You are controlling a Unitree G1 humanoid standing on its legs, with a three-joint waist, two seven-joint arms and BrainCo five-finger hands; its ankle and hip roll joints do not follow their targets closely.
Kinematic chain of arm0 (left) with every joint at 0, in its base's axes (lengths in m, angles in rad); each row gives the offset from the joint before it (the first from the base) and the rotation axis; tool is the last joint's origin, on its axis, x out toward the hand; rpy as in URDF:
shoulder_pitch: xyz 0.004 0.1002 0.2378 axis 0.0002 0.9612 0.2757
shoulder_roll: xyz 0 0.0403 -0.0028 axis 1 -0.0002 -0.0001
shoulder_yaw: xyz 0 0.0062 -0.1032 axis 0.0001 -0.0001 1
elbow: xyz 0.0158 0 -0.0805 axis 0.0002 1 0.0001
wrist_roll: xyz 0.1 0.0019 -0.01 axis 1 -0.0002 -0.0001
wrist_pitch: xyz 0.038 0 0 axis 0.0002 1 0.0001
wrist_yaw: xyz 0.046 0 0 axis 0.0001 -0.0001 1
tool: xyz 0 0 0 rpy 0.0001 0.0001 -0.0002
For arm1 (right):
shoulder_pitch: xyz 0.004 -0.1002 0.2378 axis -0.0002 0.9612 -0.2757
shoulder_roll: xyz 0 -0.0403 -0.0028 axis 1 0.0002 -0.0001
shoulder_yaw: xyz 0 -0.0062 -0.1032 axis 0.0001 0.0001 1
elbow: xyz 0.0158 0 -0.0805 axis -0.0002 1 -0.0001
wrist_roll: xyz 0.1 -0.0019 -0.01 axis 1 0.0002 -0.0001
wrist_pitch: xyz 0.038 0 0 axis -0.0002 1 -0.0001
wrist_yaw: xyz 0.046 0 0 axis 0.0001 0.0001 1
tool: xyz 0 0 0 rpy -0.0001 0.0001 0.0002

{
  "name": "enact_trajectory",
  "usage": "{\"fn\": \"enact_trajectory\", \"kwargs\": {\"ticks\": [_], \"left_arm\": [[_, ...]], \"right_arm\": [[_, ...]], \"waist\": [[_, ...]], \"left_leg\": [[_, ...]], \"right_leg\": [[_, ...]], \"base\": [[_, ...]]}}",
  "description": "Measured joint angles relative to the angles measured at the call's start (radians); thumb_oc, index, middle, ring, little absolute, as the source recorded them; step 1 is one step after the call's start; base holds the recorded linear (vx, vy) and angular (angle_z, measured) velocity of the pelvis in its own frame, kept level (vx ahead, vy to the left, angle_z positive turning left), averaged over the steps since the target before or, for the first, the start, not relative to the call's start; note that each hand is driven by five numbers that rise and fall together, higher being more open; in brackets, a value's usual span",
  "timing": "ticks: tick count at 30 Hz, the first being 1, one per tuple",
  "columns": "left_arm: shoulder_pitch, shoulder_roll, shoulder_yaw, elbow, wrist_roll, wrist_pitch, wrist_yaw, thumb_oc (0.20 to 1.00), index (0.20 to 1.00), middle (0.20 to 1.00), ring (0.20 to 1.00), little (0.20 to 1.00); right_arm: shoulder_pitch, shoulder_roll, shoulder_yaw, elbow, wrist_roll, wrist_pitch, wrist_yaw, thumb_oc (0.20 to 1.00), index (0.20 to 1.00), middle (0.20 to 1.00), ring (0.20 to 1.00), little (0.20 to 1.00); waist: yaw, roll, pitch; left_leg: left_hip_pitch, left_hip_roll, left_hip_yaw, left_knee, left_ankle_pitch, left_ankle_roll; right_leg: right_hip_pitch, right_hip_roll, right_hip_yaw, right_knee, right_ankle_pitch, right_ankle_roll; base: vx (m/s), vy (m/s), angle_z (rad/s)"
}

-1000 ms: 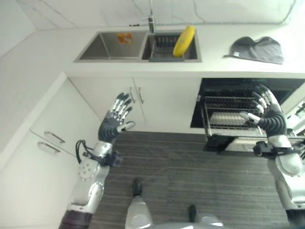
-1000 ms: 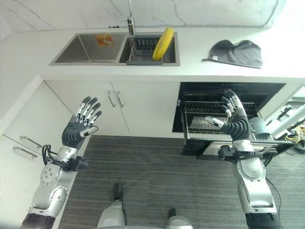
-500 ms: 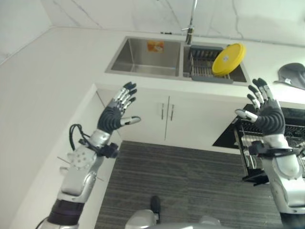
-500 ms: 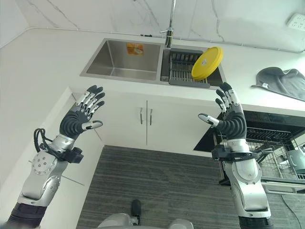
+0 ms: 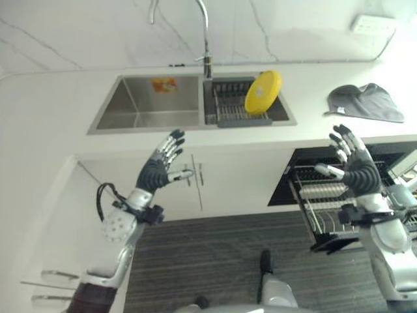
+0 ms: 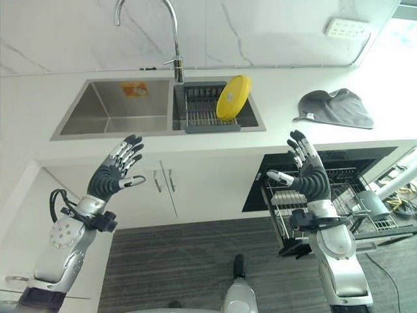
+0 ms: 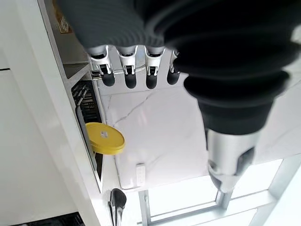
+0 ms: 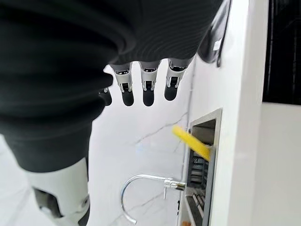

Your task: Place the dishes in the dishwasher.

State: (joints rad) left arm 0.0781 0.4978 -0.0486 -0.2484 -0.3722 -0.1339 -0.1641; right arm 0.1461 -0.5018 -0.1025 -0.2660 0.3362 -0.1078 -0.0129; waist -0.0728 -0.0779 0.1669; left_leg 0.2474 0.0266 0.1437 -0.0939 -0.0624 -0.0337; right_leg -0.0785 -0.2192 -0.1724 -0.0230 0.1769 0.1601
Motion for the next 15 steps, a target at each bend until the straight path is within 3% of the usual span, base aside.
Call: {"fn": "enact_trajectory", "kwargs": {"ticks": [2, 4, 7, 10, 13, 15], "left_arm": [[-0.004, -0.011, -0.019, -0.029, 0.000, 0.000, 0.000, 1.000, 1.000, 1.000, 1.000, 1.000], [-0.029, -0.026, -0.022, -0.030, -0.001, 0.001, -0.001, 1.000, 1.000, 1.000, 1.000, 1.000], [-0.039, -0.036, -0.019, -0.031, -0.049, 0.005, -0.022, 1.000, 1.000, 1.000, 1.000, 1.000], [-0.038, -0.083, -0.020, -0.029, -0.132, 0.007, -0.039, 1.000, 1.000, 1.000, 1.000, 1.000], [-0.026, -0.091, -0.019, -0.029, -0.132, 0.006, -0.045, 1.000, 1.000, 1.000, 1.000, 1.000], [-0.017, -0.087, -0.018, -0.030, -0.131, 0.001, -0.045, 1.000, 1.000, 1.000, 1.000, 1.000]], "right_arm": [[-0.030, -0.002, -0.006, 0.011, -0.001, 0.008, -0.024, 1.000, 1.000, 1.000, 1.000, 1.000], [-0.073, -0.002, -0.002, 0.014, -0.002, 0.018, -0.025, 1.000, 1.000, 1.000, 1.000, 1.000], [-0.070, -0.023, -0.027, 0.003, -0.002, 0.027, -0.023, 1.000, 1.000, 1.000, 1.000, 1.000], [-0.069, -0.024, -0.028, 0.003, -0.002, 0.033, -0.014, 1.000, 1.000, 1.000, 1.000, 1.000], [-0.069, -0.026, -0.026, 0.001, -0.001, 0.034, 0.006, 1.000, 1.000, 1.000, 1.000, 1.000], [-0.064, -0.025, -0.028, -0.003, -0.001, 0.035, 0.017, 1.000, 1.000, 1.000, 1.000, 1.000]], "waist": [[0.001, 0.079, -0.005], [-0.002, 0.112, -0.007], [-0.021, 0.113, -0.006], [-0.019, 0.112, -0.006], [-0.014, 0.119, -0.004], [-0.013, 0.101, 0.004]], "left_leg": [[-0.001, 0.095, -0.022, 0.006, 0.001, -0.022], [0.025, 0.150, -0.018, 0.007, 0.020, -0.050], [0.022, 0.188, -0.015, 0.062, 0.033, -0.071], [-0.021, 0.188, -0.022, 0.143, 0.037, -0.080], [-0.045, 0.194, -0.027, 0.195, 0.058, -0.111], [-0.123, 0.192, -0.079, 0.326, 0.064, -0.124]], "right_leg": [[0.025, 0.101, -0.032, -0.024, -0.002, -0.024], [0.069, 0.163, -0.041, -0.065, -0.003, -0.072], [0.106, 0.202, -0.053, -0.065, -0.042, -0.114], [0.107, 0.200, -0.049, -0.065, -0.054, -0.127], [0.108, 0.208, -0.036, -0.065, -0.066, -0.139], [0.110, 0.208, -0.014, -0.065, -0.075, -0.150]], "base": [[0.30, -0.322, 0.22], [0.24, -0.261, -0.10], [0.18, -0.263, 0.02], [0.11, -0.174, 0.02], [0.10, -0.161, -0.08], [0.07, -0.093, 0.01]]}}
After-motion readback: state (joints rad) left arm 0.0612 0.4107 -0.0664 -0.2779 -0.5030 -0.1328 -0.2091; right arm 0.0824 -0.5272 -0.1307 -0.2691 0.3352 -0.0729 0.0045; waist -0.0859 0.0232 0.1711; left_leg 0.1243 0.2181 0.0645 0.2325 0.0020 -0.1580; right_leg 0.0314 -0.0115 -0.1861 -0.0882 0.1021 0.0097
